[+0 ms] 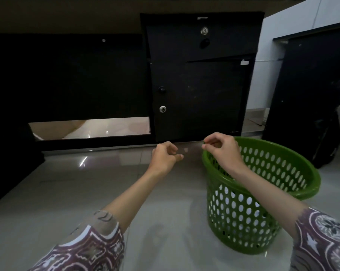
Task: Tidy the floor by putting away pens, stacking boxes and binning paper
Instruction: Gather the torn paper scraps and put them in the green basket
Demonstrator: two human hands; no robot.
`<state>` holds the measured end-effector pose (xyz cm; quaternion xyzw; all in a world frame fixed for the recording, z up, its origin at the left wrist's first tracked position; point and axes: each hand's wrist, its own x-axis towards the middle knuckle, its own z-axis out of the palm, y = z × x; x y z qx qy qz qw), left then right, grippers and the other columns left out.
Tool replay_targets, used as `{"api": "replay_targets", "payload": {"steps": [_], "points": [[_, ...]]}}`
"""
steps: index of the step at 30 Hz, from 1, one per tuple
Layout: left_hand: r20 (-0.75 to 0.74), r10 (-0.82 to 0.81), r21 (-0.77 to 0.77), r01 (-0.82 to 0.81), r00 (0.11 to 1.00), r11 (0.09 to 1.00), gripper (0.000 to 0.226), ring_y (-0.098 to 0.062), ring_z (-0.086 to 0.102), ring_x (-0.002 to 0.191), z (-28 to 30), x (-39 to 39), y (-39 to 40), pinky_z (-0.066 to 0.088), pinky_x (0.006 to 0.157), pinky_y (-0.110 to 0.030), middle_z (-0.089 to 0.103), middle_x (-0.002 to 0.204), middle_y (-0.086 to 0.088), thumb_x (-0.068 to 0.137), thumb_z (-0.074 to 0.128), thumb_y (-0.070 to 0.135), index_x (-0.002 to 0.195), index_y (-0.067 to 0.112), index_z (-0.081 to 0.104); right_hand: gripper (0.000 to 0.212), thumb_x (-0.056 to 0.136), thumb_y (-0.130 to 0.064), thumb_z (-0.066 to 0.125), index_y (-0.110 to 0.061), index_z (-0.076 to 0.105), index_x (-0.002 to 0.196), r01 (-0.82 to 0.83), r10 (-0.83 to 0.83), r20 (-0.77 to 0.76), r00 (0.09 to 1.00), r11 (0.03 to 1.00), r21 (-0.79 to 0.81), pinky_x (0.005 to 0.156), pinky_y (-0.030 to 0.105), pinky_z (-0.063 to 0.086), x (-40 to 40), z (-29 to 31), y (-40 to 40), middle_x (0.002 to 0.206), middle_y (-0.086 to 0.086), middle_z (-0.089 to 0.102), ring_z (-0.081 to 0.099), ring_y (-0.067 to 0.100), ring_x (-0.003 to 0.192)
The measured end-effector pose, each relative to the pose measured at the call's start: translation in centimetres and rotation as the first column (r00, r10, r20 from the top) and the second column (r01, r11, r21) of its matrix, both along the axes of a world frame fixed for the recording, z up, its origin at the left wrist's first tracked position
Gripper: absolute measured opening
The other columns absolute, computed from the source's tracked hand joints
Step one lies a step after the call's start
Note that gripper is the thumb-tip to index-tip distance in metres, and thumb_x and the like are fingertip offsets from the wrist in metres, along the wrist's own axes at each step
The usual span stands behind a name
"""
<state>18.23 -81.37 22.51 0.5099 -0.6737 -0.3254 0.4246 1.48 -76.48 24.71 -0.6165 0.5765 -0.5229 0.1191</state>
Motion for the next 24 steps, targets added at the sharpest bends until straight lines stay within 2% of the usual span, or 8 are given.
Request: {"api": "replay_targets", "payload": {"steps": [3, 6, 11, 14, 16, 18, 22, 24], "points": [[0.045, 0.041, -0.002, -0.041, 0.998, 0.999, 0.018, -0.018, 0.056, 0.082, -0.5, 4.0, 0.1, 0.046, 0.068, -0.027, 0.06, 0.087, -0.007, 0.076, 0.074, 0.012, 0.088, 0.01, 0.06, 0.008, 0.077, -0.009, 0.071, -0.015, 0.065, 0.078, -0.117, 0.116, 0.036, 0.993, 0.993, 0.03, 0.065, 0.02, 0.045, 3.7, -1.1, -0.7, 0.073, 0.0, 0.064, 0.058, 0.011, 0.07], [0.101, 0.082, 0.008, -0.083, 0.991, 0.997, 0.018, -0.016, 0.054, 0.076, -1.4, 8.4, 0.8, 0.042, 0.062, -0.018, 0.059, 0.082, -0.007, 0.074, 0.074, 0.008, 0.084, 0.009, 0.059, 0.011, 0.075, -0.008, 0.073, -0.015, 0.065, 0.074, -0.212, 0.204, 0.096, 0.974, 0.973, 0.089, 0.06, 0.018, 0.042, 7.1, -2.9, -1.1, 0.065, -0.005, 0.061, 0.055, 0.006, 0.062], [0.233, 0.152, 0.085, -0.175, 0.961, 0.981, 0.018, -0.017, 0.055, 0.072, -4.8, 16.6, 3.3, 0.041, 0.071, -0.021, 0.061, 0.079, -0.008, 0.072, 0.076, 0.006, 0.079, 0.01, 0.06, 0.02, 0.074, 0.0, 0.071, -0.016, 0.061, 0.067, -0.362, 0.335, 0.149, 0.93, 0.903, 0.229, 0.048, 0.008, 0.037, 13.1, -7.2, -1.3, 0.058, -0.005, 0.055, 0.051, -0.006, 0.047], [0.269, 0.184, 0.174, -0.235, 0.946, 0.956, 0.017, -0.018, 0.055, 0.077, -8.1, 21.5, 4.7, 0.04, 0.065, -0.021, 0.06, 0.081, -0.007, 0.073, 0.076, 0.009, 0.084, 0.007, 0.063, 0.028, 0.076, 0.006, 0.067, -0.016, 0.056, 0.064, -0.459, 0.442, 0.131, 0.888, 0.823, 0.334, 0.045, 0.008, 0.037, 16.8, -10.6, -1.1, 0.055, -0.004, 0.051, 0.05, -0.006, 0.043], [0.295, 0.182, 0.215, -0.251, 0.938, 0.944, 0.017, -0.018, 0.054, 0.077, -10.4, 23.5, 5.5, 0.038, 0.06, -0.015, 0.058, 0.08, -0.005, 0.074, 0.075, 0.008, 0.077, 0.011, 0.059, 0.028, 0.077, 0.003, 0.068, -0.018, 0.056, 0.064, -0.47, 0.464, 0.117, 0.878, 0.789, 0.396, 0.049, 0.007, 0.037, 18.0, -12.5, -0.9, 0.057, -0.005, 0.052, 0.05, -0.007, 0.045], [0.356, 0.202, 0.253, -0.303, 0.912, 0.919, 0.023, -0.018, 0.053, 0.079, -13.4, 26.1, 6.3, 0.039, 0.063, -0.017, 0.057, 0.081, -0.005, 0.074, 0.074, 0.008, 0.072, 0.016, 0.054, 0.026, 0.077, -0.001, 0.069, -0.021, 0.056, 0.065, -0.496, 0.51, 0.098, 0.855, 0.746, 0.444, 0.053, 0.006, 0.038, 20.2, -14.7, -1.1, 0.061, -0.007, 0.055, 0.051, -0.006, 0.049], [0.5, 0.197, 0.327, -0.395, 0.843, 0.859, 0.023, -0.024, 0.056, 0.087, -19.2, 30.6, 7.9, 0.037, 0.072, -0.022, 0.057, 0.091, -0.009, 0.076, 0.071, 0.012, 0.077, 0.015, 0.049, 0.017, 0.078, -0.007, 0.069, -0.018, 0.059, 0.07, -0.526, 0.569, 0.075, 0.819, 0.692, 0.495, 0.057, 0.006, 0.039, 23.9, -17.6, -1.7, 0.066, -0.006, 0.057, 0.05, 0.002, 0.059], [0.575, 0.174, 0.37, -0.444, 0.8, 0.816, 0.025, -0.029, 0.056, 0.101, -21.3, 32.5, 8.5, 0.039, 0.076, -0.027, 0.057, 0.104, -0.013, 0.078, 0.069, 0.018, 0.086, 0.015, 0.046, 0.012, 0.079, -0.007, 0.068, -0.015, 0.06, 0.074, -0.536, 0.594, 0.062, 0.802, 0.669, 0.515, 0.058, 0.006, 0.039, 25.5, -18.9, -2.0, 0.068, -0.006, 0.058, 0.05, 0.002, 0.061]]}}
